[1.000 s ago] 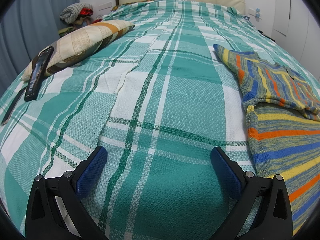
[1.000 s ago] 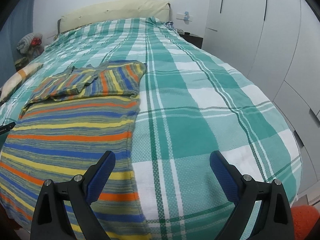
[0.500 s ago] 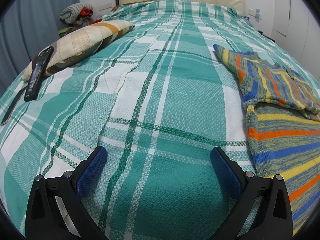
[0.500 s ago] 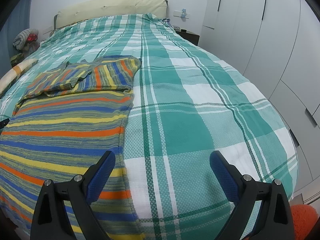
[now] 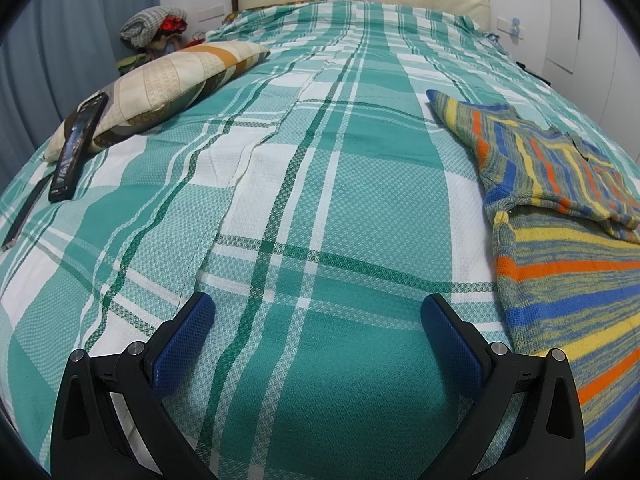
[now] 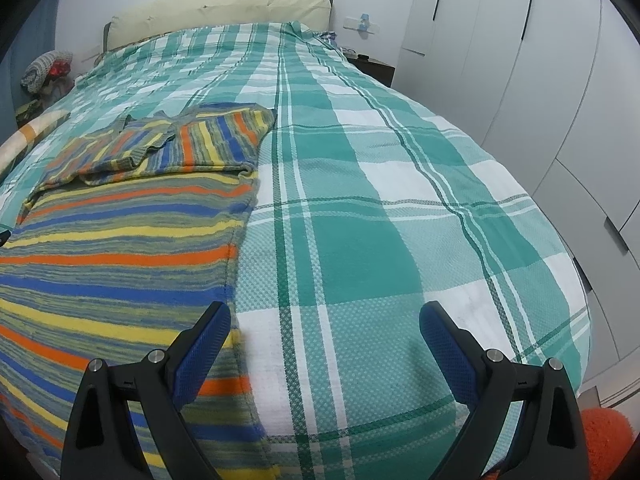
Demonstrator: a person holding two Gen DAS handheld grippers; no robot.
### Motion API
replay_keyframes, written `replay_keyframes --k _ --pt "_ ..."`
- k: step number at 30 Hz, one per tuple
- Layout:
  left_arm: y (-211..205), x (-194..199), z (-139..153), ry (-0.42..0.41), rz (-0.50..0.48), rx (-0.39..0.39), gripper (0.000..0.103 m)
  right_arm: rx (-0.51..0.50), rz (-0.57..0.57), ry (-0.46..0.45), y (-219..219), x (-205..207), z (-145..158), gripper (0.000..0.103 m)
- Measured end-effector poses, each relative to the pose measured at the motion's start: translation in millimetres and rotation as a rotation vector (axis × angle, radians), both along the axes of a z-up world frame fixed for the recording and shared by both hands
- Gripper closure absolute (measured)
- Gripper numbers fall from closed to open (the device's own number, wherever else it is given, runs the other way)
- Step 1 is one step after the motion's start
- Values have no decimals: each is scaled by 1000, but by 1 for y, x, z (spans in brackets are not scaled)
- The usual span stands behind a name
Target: Fold small clothes
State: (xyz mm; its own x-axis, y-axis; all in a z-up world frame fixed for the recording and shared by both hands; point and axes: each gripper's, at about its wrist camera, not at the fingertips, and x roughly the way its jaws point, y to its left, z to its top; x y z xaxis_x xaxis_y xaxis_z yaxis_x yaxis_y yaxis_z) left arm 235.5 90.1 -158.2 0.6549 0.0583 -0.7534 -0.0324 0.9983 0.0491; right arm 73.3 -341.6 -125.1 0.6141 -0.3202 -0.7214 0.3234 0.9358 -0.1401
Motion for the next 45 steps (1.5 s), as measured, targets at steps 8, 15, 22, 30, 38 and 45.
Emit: replay_keyframes --k 8,15,22,30,38,45 --pt "0 1 0 0 0 -5 0 -12 -21 21 -4 2 -6 8" --pt "1 -1 0 7 1 -7 0 -7 -23 30 -5 5 -10 8" --pt "0 1 1 33 5 -5 0 -16 -18 30 -3 4 -9 8" --pt "2 3 6 111 3 -31 0 2 -13 29 -6 5 -7 8" --pt "-20 -93 61 241 -294 -187 2 287 245 27 -48 -15 50 8" --pt "-68 -168 33 415 -527 -90 7 538 524 428 -24 -50 -2 19"
